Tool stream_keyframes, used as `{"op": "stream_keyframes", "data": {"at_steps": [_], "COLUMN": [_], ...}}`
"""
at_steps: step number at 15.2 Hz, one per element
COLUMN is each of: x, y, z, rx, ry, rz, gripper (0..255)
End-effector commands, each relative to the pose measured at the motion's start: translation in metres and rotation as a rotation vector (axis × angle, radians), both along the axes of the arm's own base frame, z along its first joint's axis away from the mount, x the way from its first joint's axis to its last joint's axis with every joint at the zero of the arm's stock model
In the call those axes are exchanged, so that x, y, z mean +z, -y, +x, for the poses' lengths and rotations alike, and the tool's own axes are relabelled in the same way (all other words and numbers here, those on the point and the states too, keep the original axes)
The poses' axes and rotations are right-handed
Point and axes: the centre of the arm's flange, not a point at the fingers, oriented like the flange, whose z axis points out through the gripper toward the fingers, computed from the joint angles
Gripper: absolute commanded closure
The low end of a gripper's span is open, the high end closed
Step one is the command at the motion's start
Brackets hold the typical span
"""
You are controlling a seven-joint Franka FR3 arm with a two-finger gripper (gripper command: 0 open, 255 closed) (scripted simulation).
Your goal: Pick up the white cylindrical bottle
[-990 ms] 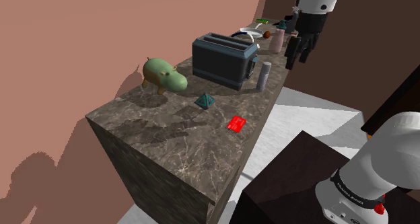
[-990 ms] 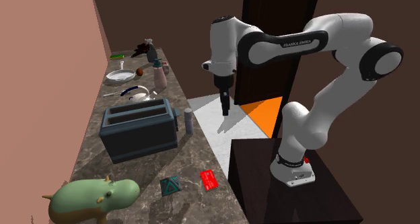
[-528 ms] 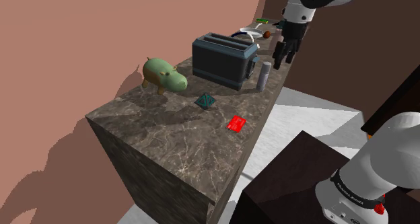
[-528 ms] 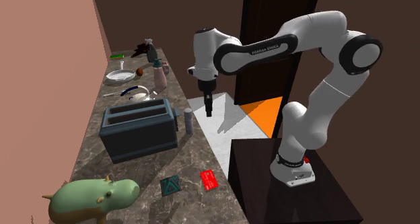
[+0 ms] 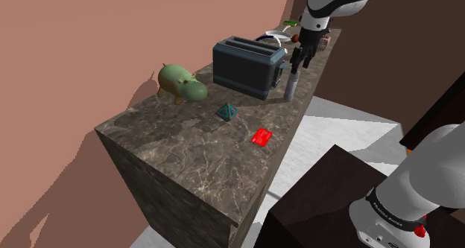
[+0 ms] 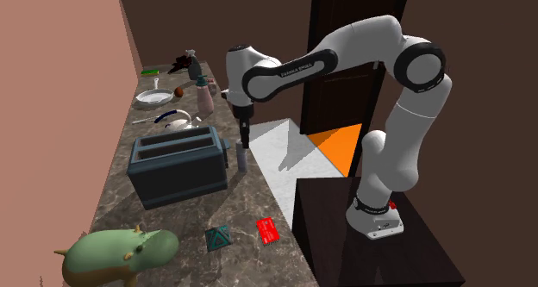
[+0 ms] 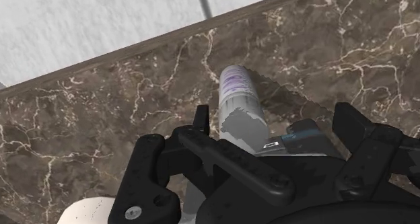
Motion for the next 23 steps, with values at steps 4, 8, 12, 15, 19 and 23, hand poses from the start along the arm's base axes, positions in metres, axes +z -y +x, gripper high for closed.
{"op": "stream_keyframes", "data": {"at_steps": [4,8,12,15,19,23], "x": [-0.023,-0.044,-0.051,-0.051,-0.051,-0.042], "y": [0.016,0.016,0.016,0.016,0.016,0.016], "z": [0.018,0.018,0.018,0.018,0.018,0.018], "rx": [0.010,0.010,0.010,0.010,0.010,0.010], "ry": [0.008,0.008,0.008,0.008,0.008,0.008], "rz": [0.002,0.002,0.002,0.002,0.002,0.002], "gripper": [0,0,255,255,255,255]}}
